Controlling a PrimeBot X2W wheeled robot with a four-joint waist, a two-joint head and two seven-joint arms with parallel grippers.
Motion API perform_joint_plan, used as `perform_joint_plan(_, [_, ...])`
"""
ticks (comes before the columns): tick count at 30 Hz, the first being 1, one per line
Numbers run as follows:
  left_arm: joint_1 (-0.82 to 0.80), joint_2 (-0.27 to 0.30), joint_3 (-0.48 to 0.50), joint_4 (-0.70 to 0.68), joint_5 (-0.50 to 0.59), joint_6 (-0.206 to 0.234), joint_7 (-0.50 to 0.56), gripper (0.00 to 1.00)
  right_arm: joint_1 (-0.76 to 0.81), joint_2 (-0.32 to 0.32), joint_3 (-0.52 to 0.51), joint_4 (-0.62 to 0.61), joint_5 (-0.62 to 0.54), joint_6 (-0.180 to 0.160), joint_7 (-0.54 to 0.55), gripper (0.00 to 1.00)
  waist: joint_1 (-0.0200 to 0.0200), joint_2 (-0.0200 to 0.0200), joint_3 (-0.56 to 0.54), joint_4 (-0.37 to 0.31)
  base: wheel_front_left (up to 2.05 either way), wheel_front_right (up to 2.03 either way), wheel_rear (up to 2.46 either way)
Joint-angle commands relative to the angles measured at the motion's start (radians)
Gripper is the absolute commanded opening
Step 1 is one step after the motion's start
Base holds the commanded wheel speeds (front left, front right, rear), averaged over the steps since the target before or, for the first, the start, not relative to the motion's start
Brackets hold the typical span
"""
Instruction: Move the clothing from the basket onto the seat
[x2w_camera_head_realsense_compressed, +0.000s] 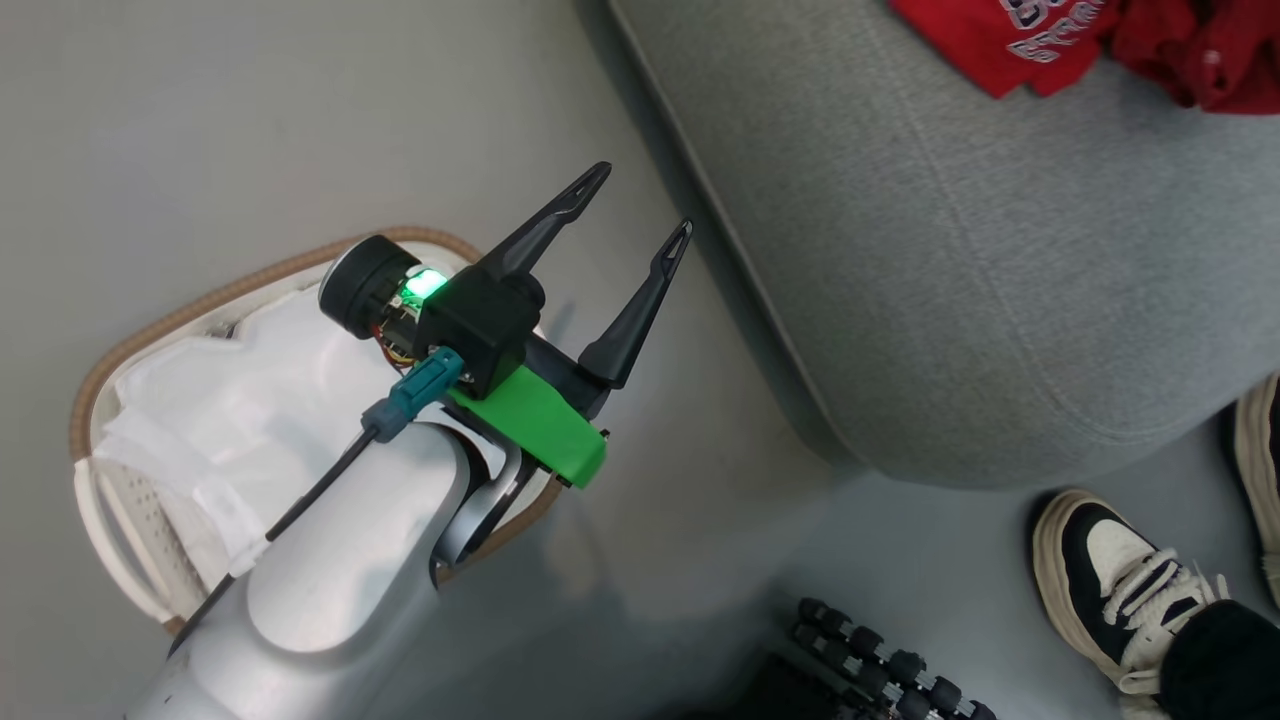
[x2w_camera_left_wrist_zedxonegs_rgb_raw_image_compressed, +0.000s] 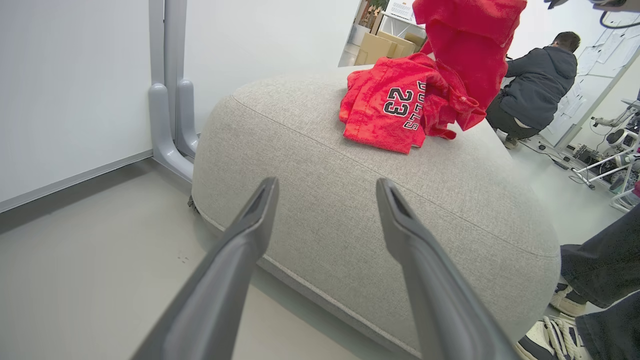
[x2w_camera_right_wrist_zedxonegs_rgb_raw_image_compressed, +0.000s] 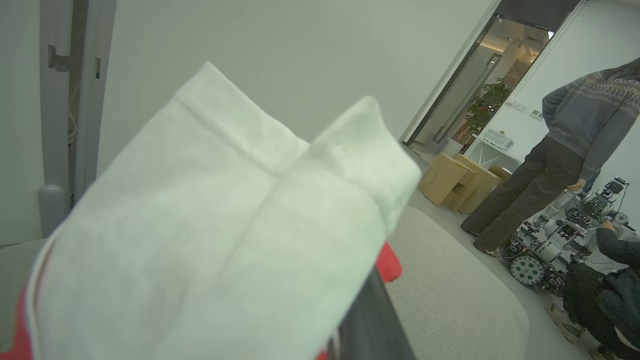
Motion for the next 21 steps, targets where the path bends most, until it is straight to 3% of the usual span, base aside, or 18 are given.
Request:
perform_joint_plan(1, [-0.018, 0.008, 0.002, -0.002, -0.001, 0.003, -0.008, 1.00, 0.030, 0.017, -0.022, 0.024, -0.006, -0.001, -0.004, 0.00, -0.0001, -0.0001, 0.068, 0.069, 0.00, 0.00, 0.00])
perform_joint_plan(2, [-0.020, 0.008, 0.003, 0.001, 0.000, 0.004, -0.010, 1.00, 0.040, 0.030, -0.032, 0.032, -0.008, -0.001, -0.004, 0.00, -0.0001, -0.0001, 0.070, 0.072, 0.00, 0.00, 0.00])
perform_joint_plan(3, [-0.022, 0.007, 0.002, 0.004, 0.000, 0.005, -0.013, 1.00, 0.058, 0.041, -0.042, 0.037, -0.014, -0.001, -0.004, 0.46, -0.0001, -0.0001, 0.071, 0.076, 0.00, 0.00, 0.00])
perform_joint_plan(4, [-0.022, 0.007, 0.004, 0.007, -0.002, 0.006, -0.016, 1.00, 0.073, 0.049, -0.052, 0.034, -0.014, -0.001, -0.004, 1.00, -0.0001, -0.0001, 0.068, 0.078, 0.00, 0.00, 0.00])
perform_joint_plan(13, [0.009, 0.001, 0.026, 0.045, -0.013, 0.027, -0.063, 1.00, 0.327, 0.117, -0.110, -0.100, -0.008, -0.001, -0.004, 1.00, -0.0001, -0.0001, -0.003, 0.107, 0.00, 0.00, 0.00])
perform_joint_plan(21, [0.064, -0.020, 0.075, 0.078, 0.000, 0.068, -0.101, 1.00, 0.559, 0.146, -0.081, -0.262, 0.026, -0.001, -0.004, 1.00, -0.0001, -0.0001, -0.110, 0.186, 0.00, 0.00, 0.00])
